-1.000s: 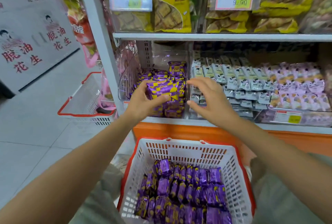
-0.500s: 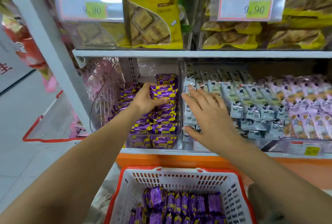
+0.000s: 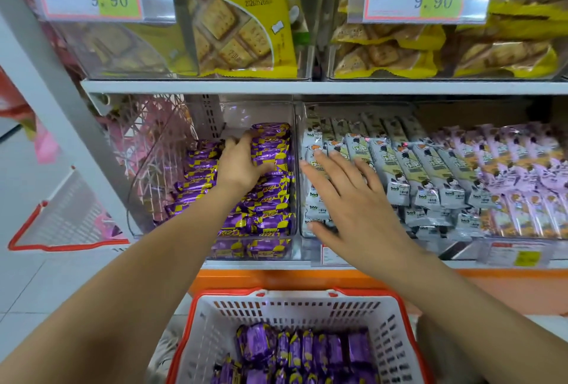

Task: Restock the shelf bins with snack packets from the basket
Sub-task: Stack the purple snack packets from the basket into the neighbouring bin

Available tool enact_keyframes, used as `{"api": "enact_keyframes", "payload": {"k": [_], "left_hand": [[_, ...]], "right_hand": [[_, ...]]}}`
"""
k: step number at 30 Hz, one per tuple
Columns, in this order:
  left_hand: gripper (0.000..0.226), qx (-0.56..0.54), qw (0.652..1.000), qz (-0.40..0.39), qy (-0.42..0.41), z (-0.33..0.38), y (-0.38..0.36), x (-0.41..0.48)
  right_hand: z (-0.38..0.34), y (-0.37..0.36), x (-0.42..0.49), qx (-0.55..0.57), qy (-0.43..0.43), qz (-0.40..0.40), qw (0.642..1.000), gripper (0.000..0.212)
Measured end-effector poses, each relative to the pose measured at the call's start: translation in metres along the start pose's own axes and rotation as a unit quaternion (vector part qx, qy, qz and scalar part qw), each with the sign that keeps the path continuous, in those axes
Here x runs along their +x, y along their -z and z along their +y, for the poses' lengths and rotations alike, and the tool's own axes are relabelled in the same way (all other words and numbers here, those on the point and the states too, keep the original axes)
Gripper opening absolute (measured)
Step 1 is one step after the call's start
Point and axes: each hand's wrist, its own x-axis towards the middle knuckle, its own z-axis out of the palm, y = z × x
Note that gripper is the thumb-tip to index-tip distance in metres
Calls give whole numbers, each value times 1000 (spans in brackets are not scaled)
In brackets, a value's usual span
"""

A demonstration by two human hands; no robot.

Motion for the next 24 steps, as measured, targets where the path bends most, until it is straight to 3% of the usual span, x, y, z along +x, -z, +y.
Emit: {"api": "enact_keyframes", "payload": {"k": [5, 11, 24], "left_hand": [[75, 69, 996, 5, -63, 5, -5, -5], [76, 84, 993, 39, -67, 7, -11, -1], [57, 151, 984, 22, -97, 5, 10, -33]], "right_hand": [[-2, -1, 1, 3, -4, -1, 1000, 84], [-1, -2, 1, 5, -1, -1, 1000, 82], [4, -1, -3, 29, 11, 24, 999, 81]]}}
